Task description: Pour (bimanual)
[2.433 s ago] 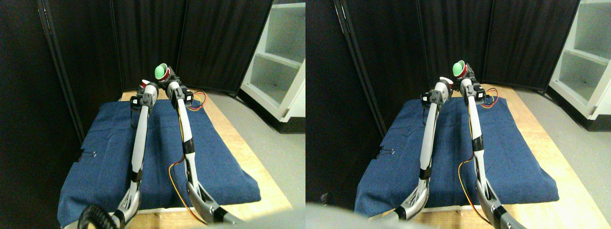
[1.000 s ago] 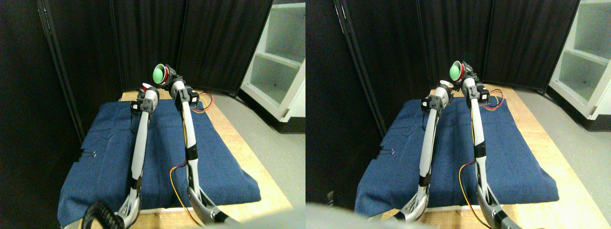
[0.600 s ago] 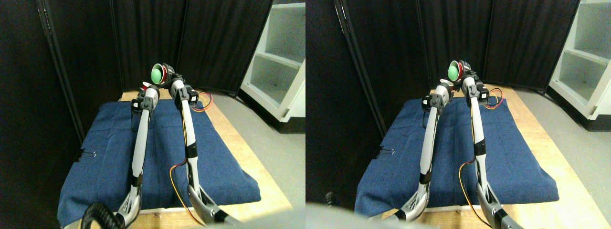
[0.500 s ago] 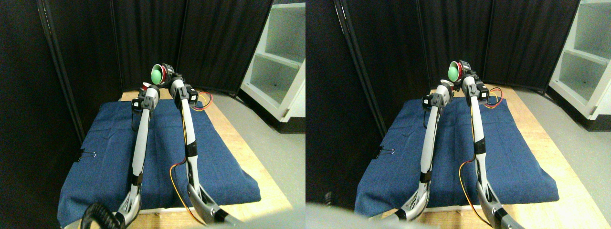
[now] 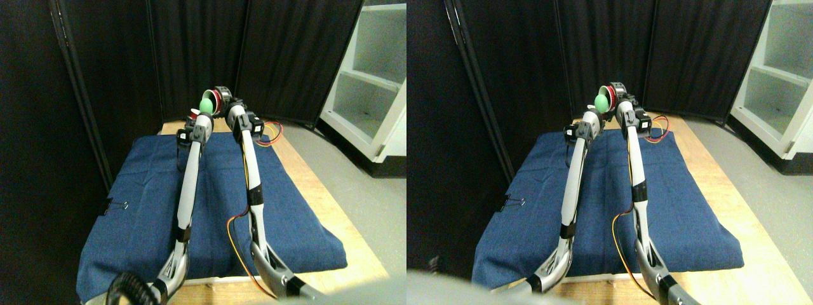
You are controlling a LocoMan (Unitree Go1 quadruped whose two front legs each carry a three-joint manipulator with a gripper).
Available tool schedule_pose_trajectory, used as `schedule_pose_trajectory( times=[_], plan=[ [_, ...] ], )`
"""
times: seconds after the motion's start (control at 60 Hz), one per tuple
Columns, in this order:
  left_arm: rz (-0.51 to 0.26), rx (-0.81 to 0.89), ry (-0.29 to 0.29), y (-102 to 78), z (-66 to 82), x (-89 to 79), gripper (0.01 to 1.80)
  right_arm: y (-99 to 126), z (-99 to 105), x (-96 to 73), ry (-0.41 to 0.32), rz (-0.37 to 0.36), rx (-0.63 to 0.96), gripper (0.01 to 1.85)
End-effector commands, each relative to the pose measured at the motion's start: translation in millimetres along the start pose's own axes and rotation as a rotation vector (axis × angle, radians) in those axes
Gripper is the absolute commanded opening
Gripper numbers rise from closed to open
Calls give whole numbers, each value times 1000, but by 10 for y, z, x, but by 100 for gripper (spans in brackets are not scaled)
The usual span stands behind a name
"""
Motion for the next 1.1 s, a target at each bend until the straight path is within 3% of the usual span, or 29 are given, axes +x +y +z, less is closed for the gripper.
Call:
schedule_pose_trajectory(
  times=[0.017, 0.483, 0.933, 1.1],
  plan=[
    [-44, -8, -2, -75, 20, 14, 33, -3, 36, 35, -23, 18, -35, 33],
    [-42, -21, -6, -45, 30, 28, 33, 36, 47, 92, -39, -15, -58, 33],
    [-41, -52, 50, -6, -1, -12, 33, 25, 209, 86, -18, -109, -83, 33],
    [-41, -41, 29, -2, 28, -31, 33, 34, 206, 87, -20, -97, -80, 33]
  ],
)
